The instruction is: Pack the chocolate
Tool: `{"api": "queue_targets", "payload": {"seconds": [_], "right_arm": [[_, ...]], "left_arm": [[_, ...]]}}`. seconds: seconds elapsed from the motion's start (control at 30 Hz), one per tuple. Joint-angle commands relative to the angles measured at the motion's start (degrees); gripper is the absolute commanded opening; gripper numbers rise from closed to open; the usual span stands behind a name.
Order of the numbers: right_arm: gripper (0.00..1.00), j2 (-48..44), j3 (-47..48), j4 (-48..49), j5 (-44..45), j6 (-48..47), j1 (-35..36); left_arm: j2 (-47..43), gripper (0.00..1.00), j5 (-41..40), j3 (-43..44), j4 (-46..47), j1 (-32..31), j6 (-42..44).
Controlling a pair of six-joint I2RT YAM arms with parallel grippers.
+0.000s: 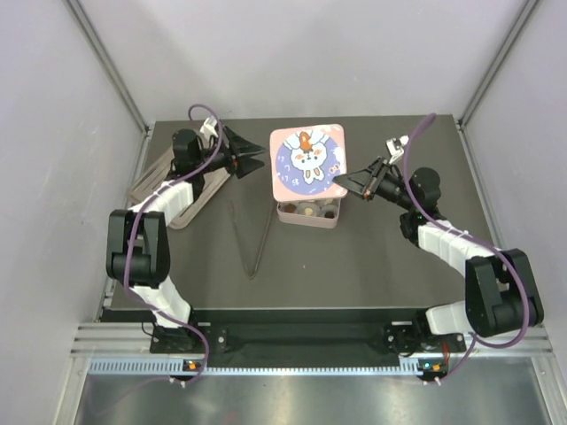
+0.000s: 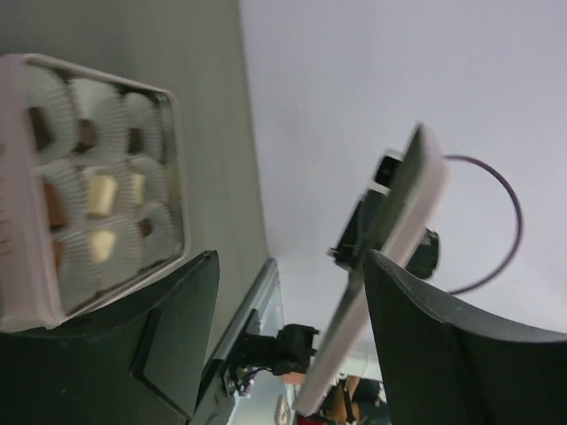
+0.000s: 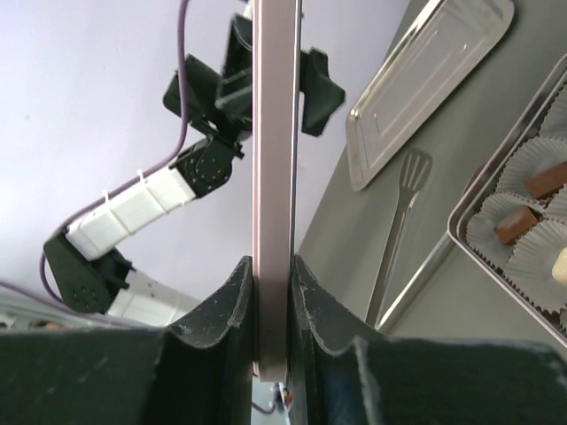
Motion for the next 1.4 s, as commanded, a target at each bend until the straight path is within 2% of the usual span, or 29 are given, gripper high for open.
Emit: {"api": "queue_targets", "payload": {"seconds": [0.0, 0.17, 0.4, 0.53, 0.67, 1.37], "right_arm": [[0.00, 0.11, -1.71, 8.69, 5.80, 3.28, -0.23], [0.00, 5.11, -3.47, 15.01, 13.52, 6.71, 1.96], [0.00, 13.71, -4.97, 21.60, 22.41, 9.88, 6.09], [0.00, 19.97, -4.62, 27.75, 23.74, 13.74, 7.68], [0.00, 24.63, -4.88, 28.82, 24.96, 14.37, 7.94], [0.00, 29.12, -8.49, 28.03, 23.30, 14.45, 6.63]], "left_arm": [[-3.51, 0.71, -6.53, 3.33, -23.29, 1.65, 20.00], [-6.67, 0.71, -14.44, 3.95, -33.40, 2.27, 29.96], [-9.83, 0.71, -16.57, 2.20, -36.23, 2.27, 34.37], [-11.68, 0.71, -16.56, 1.23, -36.58, 2.27, 35.34], [-12.91, 0.71, -16.65, 1.05, -37.38, 2.27, 36.04], [-14.23, 0.71, -15.86, 0.96, -37.55, 2.18, 36.66]]}}
